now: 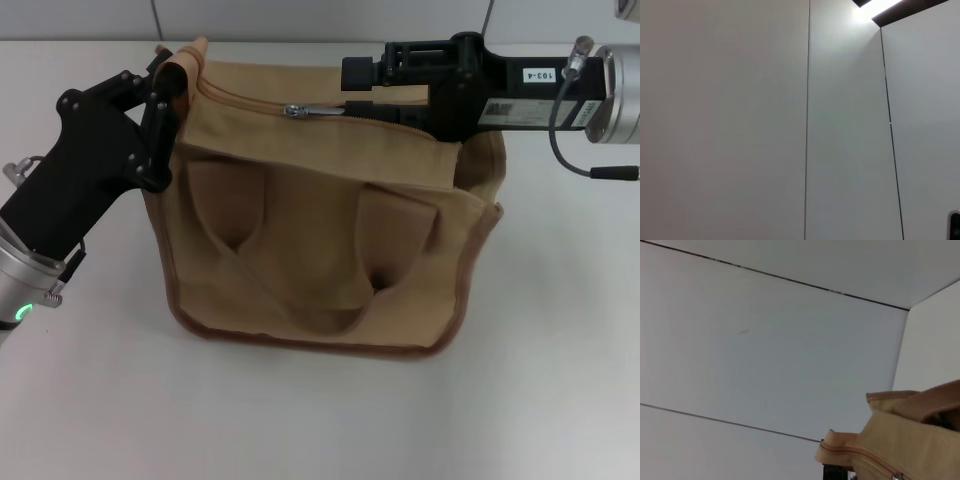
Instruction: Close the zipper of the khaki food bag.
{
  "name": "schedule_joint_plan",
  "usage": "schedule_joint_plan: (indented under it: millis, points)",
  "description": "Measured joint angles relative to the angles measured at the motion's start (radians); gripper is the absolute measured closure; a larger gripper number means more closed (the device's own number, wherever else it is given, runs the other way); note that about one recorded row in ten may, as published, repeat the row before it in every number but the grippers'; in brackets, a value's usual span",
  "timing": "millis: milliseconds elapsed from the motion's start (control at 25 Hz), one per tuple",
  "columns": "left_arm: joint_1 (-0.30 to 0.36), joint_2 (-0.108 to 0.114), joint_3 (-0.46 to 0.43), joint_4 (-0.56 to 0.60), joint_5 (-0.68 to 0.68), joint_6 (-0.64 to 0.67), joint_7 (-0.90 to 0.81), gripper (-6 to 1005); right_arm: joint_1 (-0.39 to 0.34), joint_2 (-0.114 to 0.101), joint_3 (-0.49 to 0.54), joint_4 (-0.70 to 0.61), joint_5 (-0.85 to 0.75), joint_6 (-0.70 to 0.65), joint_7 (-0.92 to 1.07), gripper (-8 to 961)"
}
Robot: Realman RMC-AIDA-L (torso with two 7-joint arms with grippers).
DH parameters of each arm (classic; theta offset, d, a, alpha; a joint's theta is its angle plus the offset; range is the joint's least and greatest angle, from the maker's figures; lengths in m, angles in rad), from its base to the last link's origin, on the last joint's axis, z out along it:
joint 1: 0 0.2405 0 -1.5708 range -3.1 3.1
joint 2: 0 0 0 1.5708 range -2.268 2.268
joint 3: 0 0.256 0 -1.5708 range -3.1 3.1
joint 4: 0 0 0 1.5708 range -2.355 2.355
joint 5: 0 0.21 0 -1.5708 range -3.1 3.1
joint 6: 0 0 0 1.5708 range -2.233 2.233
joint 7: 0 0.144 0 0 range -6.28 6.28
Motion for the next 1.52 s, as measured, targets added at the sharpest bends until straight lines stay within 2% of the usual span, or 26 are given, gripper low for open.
schedule_joint_plan:
  millis: [520,1080,1240,1520]
  points:
    - [-0.002,0.001,0.0,0.0,0.002,0.028,0.0,979,0.0,-0.004,-0.005,0.033,-0.029,0.047,0.006,389]
    - [-0.027,0.002,0.001,0.0,0.002,0.083,-0.013,979,0.013,0.01,0.004,0.031,-0.028,0.053,-0.033,391]
    - [-0.029,0.001,0.005,0.0,0.003,0.077,-0.013,979,0.025,0.022,0.004,0.027,-0.026,0.044,-0.036,392]
    - [-0.026,0.0,0.007,0.0,0.003,0.068,-0.013,979,0.035,0.023,0.006,0.022,-0.023,0.04,-0.04,394]
